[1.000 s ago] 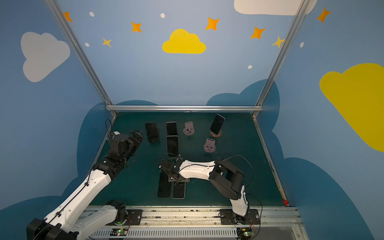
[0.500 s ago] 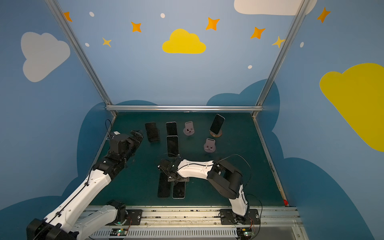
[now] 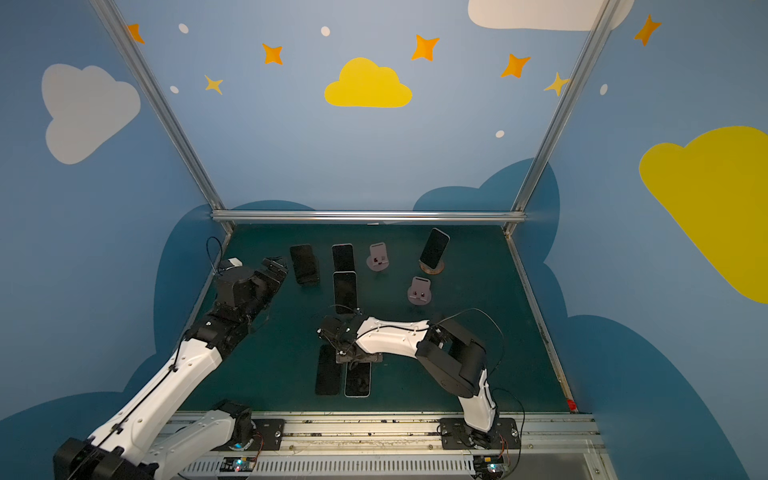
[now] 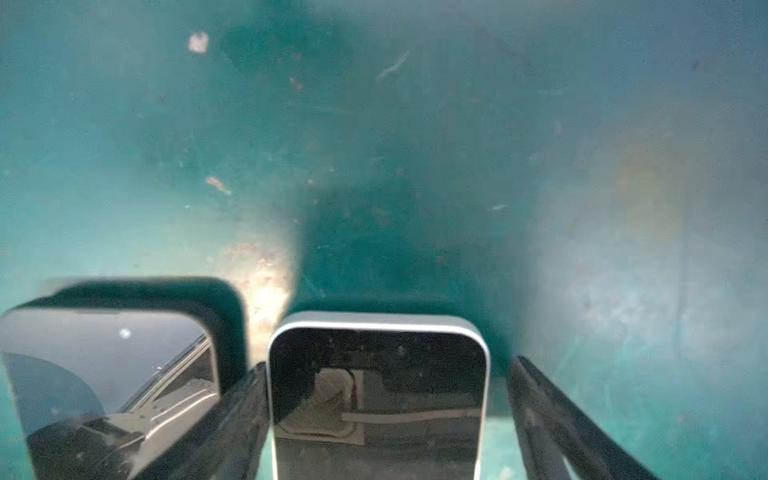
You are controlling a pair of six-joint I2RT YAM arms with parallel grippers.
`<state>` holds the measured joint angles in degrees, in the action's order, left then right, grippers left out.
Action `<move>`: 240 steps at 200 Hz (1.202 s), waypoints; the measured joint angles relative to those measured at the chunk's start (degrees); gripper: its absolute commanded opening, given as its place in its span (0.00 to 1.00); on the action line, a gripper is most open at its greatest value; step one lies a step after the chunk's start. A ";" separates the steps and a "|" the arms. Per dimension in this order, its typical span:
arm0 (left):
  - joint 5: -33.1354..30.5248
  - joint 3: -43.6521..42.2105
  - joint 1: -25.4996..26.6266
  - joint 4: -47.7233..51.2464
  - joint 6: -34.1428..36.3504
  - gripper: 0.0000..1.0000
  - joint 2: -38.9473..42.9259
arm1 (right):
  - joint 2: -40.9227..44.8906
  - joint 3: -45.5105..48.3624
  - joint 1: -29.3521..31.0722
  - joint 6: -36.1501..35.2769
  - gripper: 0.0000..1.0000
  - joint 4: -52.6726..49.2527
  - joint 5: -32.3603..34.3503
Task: Remove the phone from the phone stand
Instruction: 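Open the right gripper and lift it off the flat phone while left gripper returns, then move the right gripper farther from the robot toward the stands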
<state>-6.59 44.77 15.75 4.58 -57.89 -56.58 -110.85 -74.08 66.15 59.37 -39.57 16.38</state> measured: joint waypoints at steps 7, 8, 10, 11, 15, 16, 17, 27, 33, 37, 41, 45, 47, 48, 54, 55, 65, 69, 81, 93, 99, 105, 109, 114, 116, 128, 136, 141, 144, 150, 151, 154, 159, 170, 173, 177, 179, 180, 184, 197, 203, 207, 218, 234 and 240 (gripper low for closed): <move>0.92 0.00 0.00 -0.87 0.39 1.00 0.00 | 0.48 -0.04 -0.07 -0.33 0.89 -0.48 0.04; 0.98 0.00 0.00 -0.98 0.44 1.00 0.00 | 0.59 -0.07 -0.09 -0.35 0.89 -0.61 0.07; 1.29 0.00 0.00 -1.16 0.50 1.00 0.00 | 0.74 -0.07 -0.09 -0.61 0.89 -0.74 0.07; 1.42 0.00 0.00 -1.36 0.57 1.00 0.00 | 0.79 -0.09 -0.09 -0.66 0.89 -0.81 0.07; 1.86 0.00 0.00 -1.81 0.74 1.00 0.00 | 1.14 -0.20 -0.09 -0.85 0.89 -1.20 0.13; 2.03 0.00 0.00 -2.01 0.79 1.00 0.00 | 1.22 -0.24 -0.09 -1.01 0.89 -1.36 0.15; 2.12 0.00 0.00 -2.08 0.81 1.00 0.00 | 1.29 -0.28 -0.09 -1.05 0.89 -1.42 0.15; 3.61 0.00 -0.04 -3.32 1.31 1.00 0.00 | 2.08 -0.87 -0.09 -1.57 0.89 -2.32 0.50; 4.59 0.00 -0.11 -4.00 1.57 1.00 0.00 | 2.62 -1.27 -0.09 -1.86 0.89 -2.64 0.74; 5.20 0.00 -0.17 -4.39 1.70 1.00 0.00 | 2.95 -1.49 -0.09 -2.05 0.89 -2.82 0.94; 5.88 0.00 -0.24 -4.85 1.90 1.00 0.00 | 3.30 -1.66 -0.09 -2.21 0.89 -3.02 1.20; 6.47 0.00 -0.31 -5.22 2.05 1.00 0.00 | 3.72 -1.84 -0.09 -2.40 0.89 -3.21 1.42; 6.78 0.00 -0.35 -5.40 2.23 1.00 0.00 | 3.91 -1.90 -0.09 -2.47 0.89 -3.32 1.60; 6.91 0.00 -0.35 -5.49 2.25 1.00 0.00 | 4.04 -1.92 -0.09 -2.56 0.89 -3.34 1.68; 7.78 0.02 -0.39 -5.97 2.69 1.00 0.00 | 4.79 -1.99 -0.09 -2.80 0.89 -3.61 2.08; 7.98 0.02 -0.39 -6.10 2.82 1.00 0.00 | 4.85 -1.99 -0.09 -2.82 0.89 -3.63 2.12; 9.09 0.04 -0.44 -6.71 3.43 1.00 0.00 | 6.19 -1.99 -0.07 -3.04 0.89 -4.48 2.75; 9.49 0.04 -0.46 -6.97 3.74 1.00 0.00 | 6.80 -1.99 -0.07 -3.13 0.89 -4.81 3.10; 10.47 0.04 -0.48 -7.85 4.61 1.00 0.00 | 8.72 -1.99 0.00 -3.45 0.89 -5.75 3.96; 11.21 0.04 -0.48 -8.81 5.35 1.00 0.00 | 11.02 -1.99 0.15 -4.09 0.88 -6.82 4.92; 11.52 0.04 -0.48 -9.22 5.66 1.00 0.00 | 12.48 -1.99 0.35 -4.59 0.87 -7.37 5.60; 11.76 0.04 -0.48 -9.62 6.03 1.00 0.00 | 13.99 -1.99 0.46 -5.14 0.87 -7.91 6.43; 11.96 0.04 -0.44 -9.81 6.29 1.00 0.00 | 14.99 -1.99 0.52 -5.51 0.87 -8.22 7.15; 12.20 0.04 -0.33 -10.01 6.62 1.00 0.00 | 16.57 -2.03 0.63 -5.95 0.87 -8.85 8.17; 12.17 0.04 -0.28 -10.10 6.71 1.00 0.00 | 17.14 -2.03 0.72 -6.21 0.87 -9.14 8.55; 12.61 0.04 0.15 -10.43 7.37 1.00 0.00 | 20.96 -2.10 0.98 -7.61 0.87 -10.47 11.32; 12.85 0.04 0.76 -10.64 7.93 1.00 0.00 | 23.80 -2.08 1.09 -8.35 0.87 -11.45 13.44; 13.09 0.04 1.29 -10.78 8.28 1.00 0.00 | 25.55 -2.05 1.14 -8.85 0.87 -11.98 14.91; 13.22 0.07 1.62 -10.82 8.46 1.00 0.00 | 26.51 -1.95 1.18 -9.22 0.88 -12.07 15.72; 13.51 0.15 2.51 -10.82 9.09 1.00 0.00 | 28.85 -1.57 1.25 -9.70 0.87 -12.17 17.66; 13.55 0.17 2.62 -10.82 9.14 1.00 0.00 | 29.38 -1.46 1.25 -9.81 0.87 -12.20 18.05; 13.66 0.28 3.19 -10.73 9.53 1.00 0.00 | 30.56 -1.07 1.25 -10.19 0.87 -12.09 19.12; 13.81 0.46 4.04 -10.71 9.92 1.00 0.00 | 32.54 -0.24 1.27 -10.78 0.87 -11.67 20.79; 13.88 1.27 6.38 -10.08 10.99 1.00 0.00 | 37.90 3.48 1.16 -13.51 0.88 -9.62 25.09; 13.97 1.51 7.06 -9.97 11.23 1.00 0.00 | 39.30 4.57 1.05 -14.32 0.88 -9.09 25.99; 14.03 1.92 8.09 -9.81 11.67 1.00 0.00 | 40.85 5.97 0.85 -15.06 0.88 -8.44 27.06; 14.12 2.08 8.63 -9.77 11.82 1.00 0.00 | 41.81 6.78 0.74 -15.91 0.88 -8.15 27.61; 14.14 2.14 8.85 -9.75 11.91 1.00 0.00 | 42.49 7.32 0.57 -16.37 0.88 -7.87 27.98; 14.29 2.45 9.86 -9.70 12.26 1.00 0.00 | 43.87 8.66 0.26 -17.27 0.89 -7.08 28.63; 14.95 3.23 13.09 -9.68 13.20 1.00 0.00 | 48.37 12.72 -2.58 -20.31 0.89 -4.81 29.75; 15.23 3.37 14.58 -9.70 13.60 1.00 0.00 | 49.94 14.14 -4.98 -21.40 0.89 -3.91 29.40; 15.47 3.41 15.43 -9.66 13.88 1.00 0.00 | 50.88 15.02 -7.02 -22.03 0.89 -3.28 29.24; 15.89 3.45 17.16 -9.49 14.58 1.00 -0.15 | 52.52 16.55 -12.46 -23.50 0.89 -1.64 26.67; 16.33 3.87 18.56 -8.81 15.47 1.00 -1.14 | 53.00 17.51 -21.11 -25.83 0.90 0.57 21.75; 16.41 4.11 18.73 -8.57 15.69 1.00 -1.64 | 52.54 17.51 -23.39 -26.64 0.90 1.51 19.98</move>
<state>9.82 48.88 34.48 -3.99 -42.19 -58.22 -58.30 -56.58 42.76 32.73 -38.06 36.36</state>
